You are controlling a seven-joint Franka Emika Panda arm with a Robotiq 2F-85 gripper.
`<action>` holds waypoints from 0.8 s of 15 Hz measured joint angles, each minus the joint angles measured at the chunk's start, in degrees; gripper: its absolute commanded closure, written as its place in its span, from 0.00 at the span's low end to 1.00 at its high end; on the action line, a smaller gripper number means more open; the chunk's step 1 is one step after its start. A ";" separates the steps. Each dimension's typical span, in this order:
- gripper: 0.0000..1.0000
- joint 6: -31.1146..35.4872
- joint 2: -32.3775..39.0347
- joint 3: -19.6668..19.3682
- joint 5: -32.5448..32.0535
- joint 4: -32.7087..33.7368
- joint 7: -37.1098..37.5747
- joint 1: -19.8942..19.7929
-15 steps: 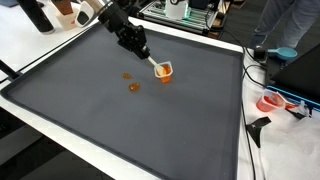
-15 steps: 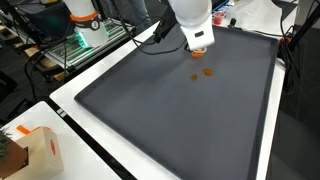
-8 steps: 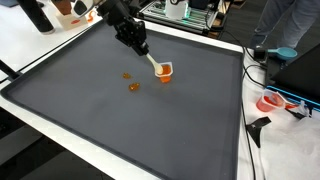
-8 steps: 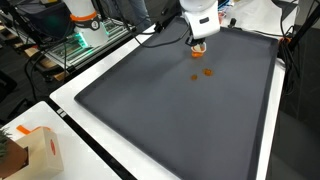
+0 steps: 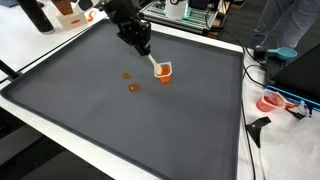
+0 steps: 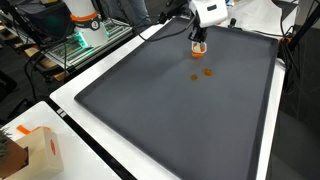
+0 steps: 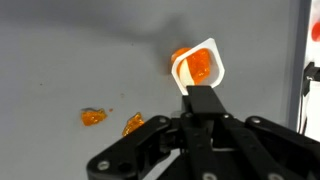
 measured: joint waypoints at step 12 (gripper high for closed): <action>0.97 -0.31 -0.33 1.33 -1.94 -1.11 0.11 0.81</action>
